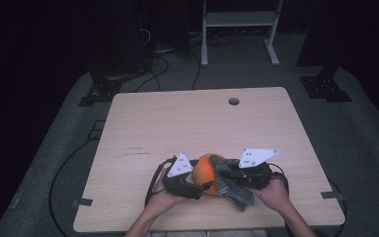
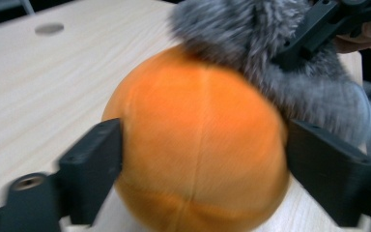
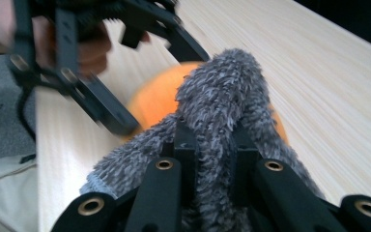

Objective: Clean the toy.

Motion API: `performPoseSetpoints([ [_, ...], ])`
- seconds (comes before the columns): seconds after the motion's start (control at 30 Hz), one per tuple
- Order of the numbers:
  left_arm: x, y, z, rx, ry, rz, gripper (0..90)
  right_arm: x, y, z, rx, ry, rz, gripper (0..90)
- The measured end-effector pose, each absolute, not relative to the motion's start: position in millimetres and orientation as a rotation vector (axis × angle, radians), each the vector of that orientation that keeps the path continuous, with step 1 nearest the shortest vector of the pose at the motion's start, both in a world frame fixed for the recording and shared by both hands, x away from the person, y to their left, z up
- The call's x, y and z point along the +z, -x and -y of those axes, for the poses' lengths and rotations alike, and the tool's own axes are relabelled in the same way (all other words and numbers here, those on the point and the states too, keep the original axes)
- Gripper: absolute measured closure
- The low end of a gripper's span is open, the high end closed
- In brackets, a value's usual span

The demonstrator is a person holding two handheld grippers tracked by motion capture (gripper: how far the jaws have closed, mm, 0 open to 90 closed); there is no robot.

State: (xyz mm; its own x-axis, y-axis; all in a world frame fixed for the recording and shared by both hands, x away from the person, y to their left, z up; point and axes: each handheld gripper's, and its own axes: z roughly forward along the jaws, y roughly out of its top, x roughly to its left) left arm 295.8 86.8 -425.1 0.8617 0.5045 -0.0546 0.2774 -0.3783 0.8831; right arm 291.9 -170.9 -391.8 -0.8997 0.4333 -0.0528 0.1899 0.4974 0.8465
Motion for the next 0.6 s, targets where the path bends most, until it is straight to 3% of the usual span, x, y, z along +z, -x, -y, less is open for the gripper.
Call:
performPoseSetpoints([
  [0.07, -427.8, -299.5, -87.1, 0.225, -1.992, -0.603, 11.9, -393.6, -295.5, 177.6, 1.366, -0.564, -2.476, 78.1],
  [0.13, -427.8, -294.6, -82.3, 0.292, -1.985, -0.586, 23.1, -390.5, -296.6, 179.5, 1.353, -0.576, -2.472, 78.0],
  [0.23, -423.2, -287.7, -74.0, 0.370, -2.002, -0.545, 30.7, -383.1, -288.3, 171.9, 1.342, -0.529, -2.470, 78.0],
  [0.4, -420.9, -275.6, -64.9, 0.475, -2.059, -0.462, 32.2, -375.1, -272.3, 148.7, 1.283, -0.367, -2.504, 78.0],
  [0.53, -424.4, -278.6, -70.0, 0.449, -2.050, -0.479, 33.6, -377.9, -284.0, 167.1, 1.294, -0.483, -2.479, 78.2],
  [0.6, -422.5, -279.9, -67.2, 0.421, -2.039, -0.488, 29.1, -380.3, -289.0, 175.1, 1.314, -0.545, -2.472, 78.3],
])
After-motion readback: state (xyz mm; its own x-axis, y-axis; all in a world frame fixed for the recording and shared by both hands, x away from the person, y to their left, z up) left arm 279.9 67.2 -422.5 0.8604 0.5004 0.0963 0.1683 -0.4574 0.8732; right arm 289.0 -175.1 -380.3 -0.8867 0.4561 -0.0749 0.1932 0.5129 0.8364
